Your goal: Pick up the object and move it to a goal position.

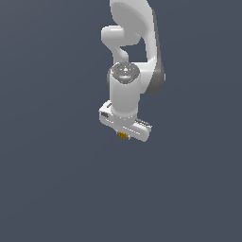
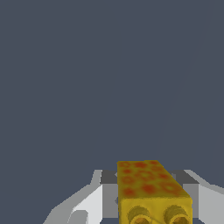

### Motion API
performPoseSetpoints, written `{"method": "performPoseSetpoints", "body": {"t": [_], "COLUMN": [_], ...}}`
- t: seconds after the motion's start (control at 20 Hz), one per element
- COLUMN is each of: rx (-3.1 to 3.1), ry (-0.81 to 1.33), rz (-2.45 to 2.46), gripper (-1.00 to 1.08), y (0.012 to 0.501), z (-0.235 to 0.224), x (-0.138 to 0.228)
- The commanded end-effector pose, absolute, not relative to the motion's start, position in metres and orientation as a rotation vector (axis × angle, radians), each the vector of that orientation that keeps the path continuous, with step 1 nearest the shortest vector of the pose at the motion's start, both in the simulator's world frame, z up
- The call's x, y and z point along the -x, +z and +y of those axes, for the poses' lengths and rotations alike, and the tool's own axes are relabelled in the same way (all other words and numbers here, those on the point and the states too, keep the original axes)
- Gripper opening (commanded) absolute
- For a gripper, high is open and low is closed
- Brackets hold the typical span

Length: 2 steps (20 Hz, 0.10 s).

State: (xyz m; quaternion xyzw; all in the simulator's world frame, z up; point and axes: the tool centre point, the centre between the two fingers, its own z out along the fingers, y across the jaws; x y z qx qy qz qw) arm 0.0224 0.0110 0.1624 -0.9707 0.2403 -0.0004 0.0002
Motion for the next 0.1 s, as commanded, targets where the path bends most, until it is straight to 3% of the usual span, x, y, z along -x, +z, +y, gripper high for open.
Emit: {"method": "performPoseSetpoints", "body": {"t": [0.0,0.05], "rx": [3.05,3.05], "ry": [0.0,0.0], "rz": [0.756,0.756], "gripper": [-1.0,-1.0], "y": [0.1665,0.1668], "z": [0.0136,0.0138], "x": [-0.021,-0.0209]}}
